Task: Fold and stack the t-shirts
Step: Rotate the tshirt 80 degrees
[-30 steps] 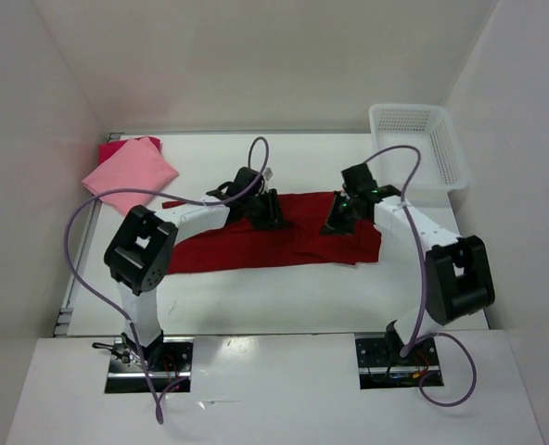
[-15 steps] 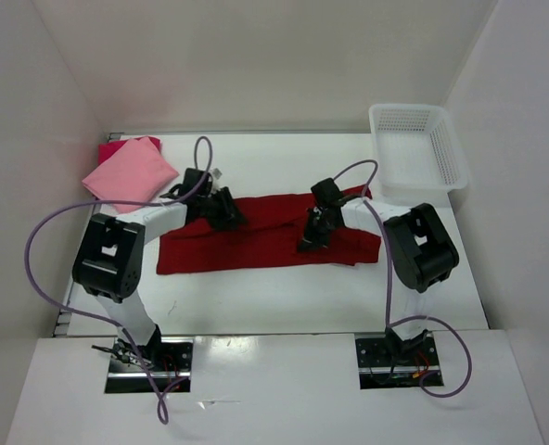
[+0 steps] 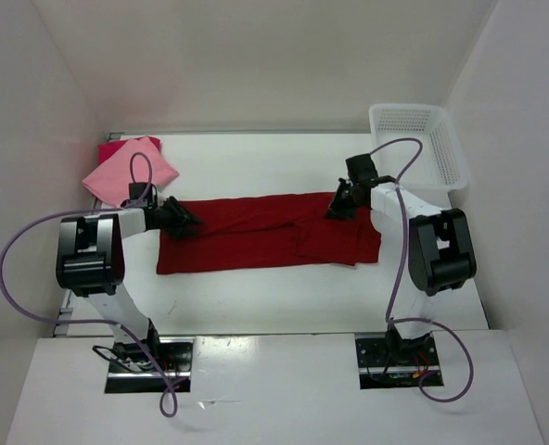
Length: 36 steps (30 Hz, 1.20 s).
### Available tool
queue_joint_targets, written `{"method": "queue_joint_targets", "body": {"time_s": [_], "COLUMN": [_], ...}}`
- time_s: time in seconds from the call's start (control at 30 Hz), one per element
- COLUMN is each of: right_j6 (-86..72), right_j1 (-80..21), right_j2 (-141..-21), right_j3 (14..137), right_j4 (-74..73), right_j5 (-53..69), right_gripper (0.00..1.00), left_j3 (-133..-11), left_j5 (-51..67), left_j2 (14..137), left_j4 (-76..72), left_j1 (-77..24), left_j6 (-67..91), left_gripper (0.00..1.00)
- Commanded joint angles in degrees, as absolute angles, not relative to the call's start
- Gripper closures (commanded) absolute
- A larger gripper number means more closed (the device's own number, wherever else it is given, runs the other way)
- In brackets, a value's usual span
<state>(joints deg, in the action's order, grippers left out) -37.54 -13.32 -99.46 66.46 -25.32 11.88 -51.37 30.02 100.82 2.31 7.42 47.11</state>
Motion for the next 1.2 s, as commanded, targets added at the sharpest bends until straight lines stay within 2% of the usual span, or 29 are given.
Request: {"method": "queue_joint_targets", "body": {"time_s": [0.0,0.17,0.3,0.47,0.5,0.57,0.6,0.63,0.67,0.7,0.73,0.77,0.83,1.0,1.03,1.07,1.1,1.13,1.17], "right_j6": [-36.65,-38.66,-38.67,-39.37,-39.37,-39.37,-39.37,-38.59,-38.58,-37.89,-37.88,-38.49,-37.02,-32.44,-32.43,-31.56,-30.16,-29.45,-29.44], "right_j1": [-13.28,-13.27,-13.89,-18.01,-18.63,-19.94,-20.47,-20.48,-21.17,-21.18,-21.18,-21.18,-21.71,-23.82,-23.82,-24.43,-24.43,-25.22,-25.22], "right_j2": [-104.74,-111.26,-121.16,-136.99,-139.72,-148.24,-151.06,-156.83,-159.93,-162.83,-167.47,-166.56,-160.44,-151.28,-149.43,-145.15,-142.58,-139.69,-131.31], "right_j3": [68.38,74.7,84.26,111.49,121.02,131.87,137.58,150.25,157.17,170.81,176.86,179.45,171.76,169.99,168.41,162.83,158.68,153.42,137.62], "right_j4": [-22.24,-20.48,-21.97,-30.49,-31.8,-36.97,-39.09,-41.29,-45.83,-47.88,-51.9,-50.81,-50.01,-55.88,-55.9,-56.51,-55.56,-53.98,-46.13], "right_j5": [6.51,5.8,3.0,2.64,3.16,5.18,5.97,5.98,6.85,8.42,9.13,9.84,9.32,6.42,7.98,8.87,9.66,10.54,11.07], "right_gripper": [0.97,0.97,0.97,0.97,0.97,0.97,0.94,0.94,0.91,0.88,0.86,0.86,0.79,0.5,0.49,0.49,0.54,0.64,0.73], "left_j3": [-48.35,-44.04,-41.05,-38.41,-38.41,-39.1,-39.11,-39.11,-39.72,-39.73,-39.73,-38.94,-37.8,-36.73,-37.78,-39.01,-40.42,-43.3,-44.72], "left_j5": [33.31,28.5,24.61,23.12,23.12,23.12,23.12,23.12,23.12,23.12,23.12,23.64,23.64,23.64,22.51,21.63,20.66,18.65,18.02], "left_j2": [102.83,96.87,85.45,71.49,70.15,67.6,66.72,66.01,65.4,64.52,63.99,63.29,63.28,64.41,64.95,65.56,66.78,67.67,68.55], "left_j4": [2.53,6.14,10.01,16.07,17.74,19.24,20.55,20.57,21.96,21.97,21.97,21.97,20.93,17.4,16.62,16.61,16.61,16.61,16.61], "left_j1": [10.09,15.81,17.84,17.84,17.32,14.69,13.81,13.1,11.79,11.08,9.6,8.8,7.48,0.63,-0.78,-3.75,-5.17,-6.58,-8.68], "left_j6": [48.78,48.78,48.25,46.77,45.1,43.51,42.9,41.59,40.96,40.96,40.96,40.96,42.53,45.61,45.62,45.62,45.62,43.96,43.25], "left_gripper": [0.51,0.53,0.53,0.53,0.52,0.52,0.52,0.52,0.53,0.53,0.55,0.55,0.55,0.56,0.56,0.56,0.56,0.58,0.61]}}
